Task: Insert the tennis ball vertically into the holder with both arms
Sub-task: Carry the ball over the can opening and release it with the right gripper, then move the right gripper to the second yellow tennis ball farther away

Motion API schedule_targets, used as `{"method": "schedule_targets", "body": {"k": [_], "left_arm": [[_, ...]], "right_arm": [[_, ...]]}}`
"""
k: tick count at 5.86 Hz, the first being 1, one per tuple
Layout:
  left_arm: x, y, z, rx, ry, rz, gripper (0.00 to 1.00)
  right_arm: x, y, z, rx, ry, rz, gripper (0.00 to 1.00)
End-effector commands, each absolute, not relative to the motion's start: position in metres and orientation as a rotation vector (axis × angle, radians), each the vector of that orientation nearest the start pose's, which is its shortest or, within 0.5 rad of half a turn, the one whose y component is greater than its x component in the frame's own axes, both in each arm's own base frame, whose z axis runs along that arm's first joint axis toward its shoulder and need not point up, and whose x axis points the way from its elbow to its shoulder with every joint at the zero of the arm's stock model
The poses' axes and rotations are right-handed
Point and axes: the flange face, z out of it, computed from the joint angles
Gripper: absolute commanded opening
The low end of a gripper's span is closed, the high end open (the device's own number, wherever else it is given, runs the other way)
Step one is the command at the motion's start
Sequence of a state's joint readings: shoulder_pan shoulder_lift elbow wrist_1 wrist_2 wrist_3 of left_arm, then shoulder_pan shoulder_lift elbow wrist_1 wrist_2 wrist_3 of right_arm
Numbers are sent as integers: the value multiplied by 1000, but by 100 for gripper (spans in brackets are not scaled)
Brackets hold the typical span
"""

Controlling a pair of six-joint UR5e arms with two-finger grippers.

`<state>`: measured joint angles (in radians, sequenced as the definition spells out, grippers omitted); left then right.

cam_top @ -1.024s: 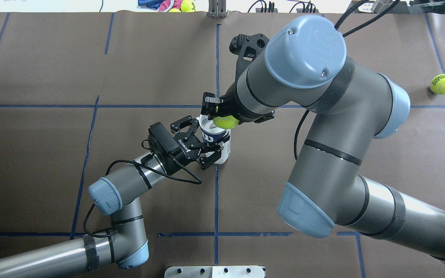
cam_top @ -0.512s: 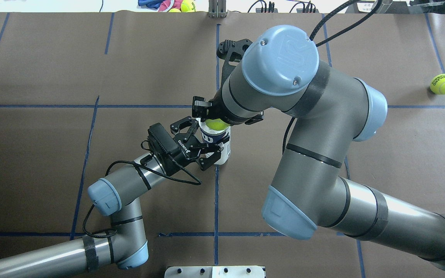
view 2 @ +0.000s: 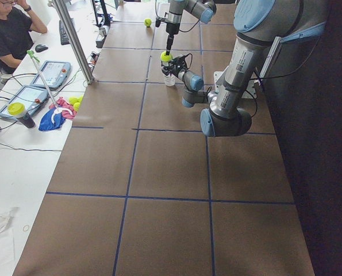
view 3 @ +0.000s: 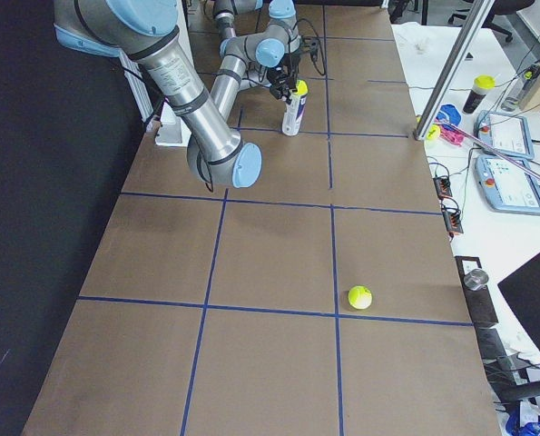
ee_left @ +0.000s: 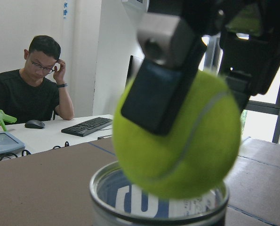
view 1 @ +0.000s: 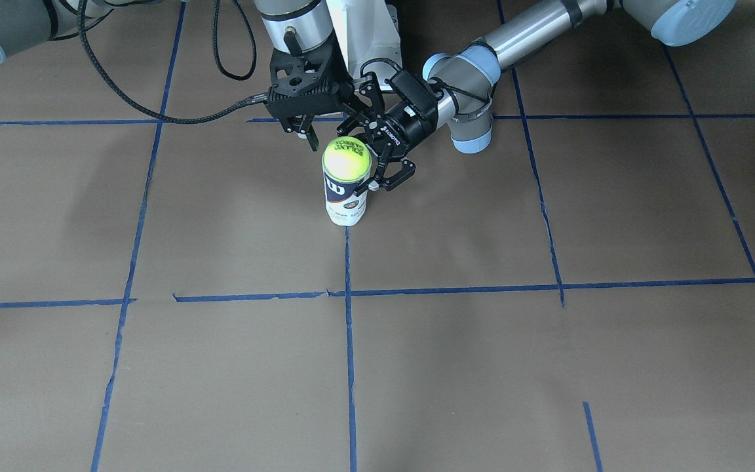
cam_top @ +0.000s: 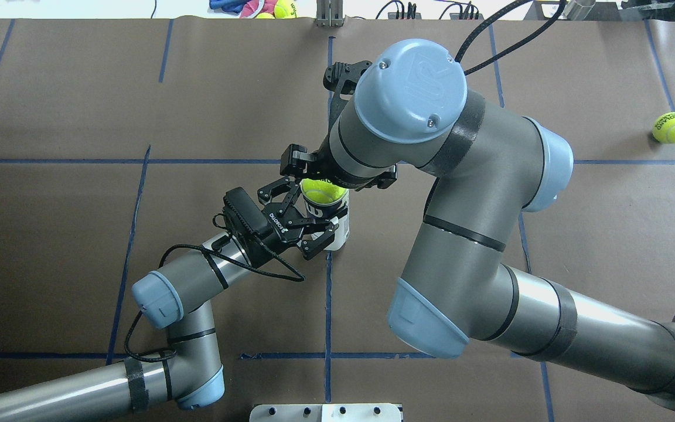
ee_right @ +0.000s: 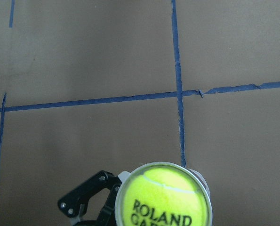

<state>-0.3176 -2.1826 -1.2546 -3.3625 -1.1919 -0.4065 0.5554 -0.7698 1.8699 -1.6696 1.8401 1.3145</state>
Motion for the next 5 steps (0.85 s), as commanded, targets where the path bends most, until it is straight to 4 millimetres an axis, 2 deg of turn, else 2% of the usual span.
{"method": "schedule_targets", "body": {"k": [1, 2, 3, 4, 5], "left_arm": [[565, -365, 265, 1542, 1349, 132, 78], [564, -365, 263, 1544, 1351, 130, 78], [564, -364, 262, 1545, 1353, 129, 78], [563, -364, 262, 1547, 1358, 125, 78], [562, -364, 262, 1550, 1363, 122, 78]], "right_arm": [[-466, -415, 74, 168, -1018, 134, 99], [-455, -419, 77, 176, -1020, 146, 99], [-412, -433, 120, 178, -993, 175, 99], [-360, -465, 164, 188, -949, 138, 99], [-312, -494, 221, 207, -871, 86, 99]]}}
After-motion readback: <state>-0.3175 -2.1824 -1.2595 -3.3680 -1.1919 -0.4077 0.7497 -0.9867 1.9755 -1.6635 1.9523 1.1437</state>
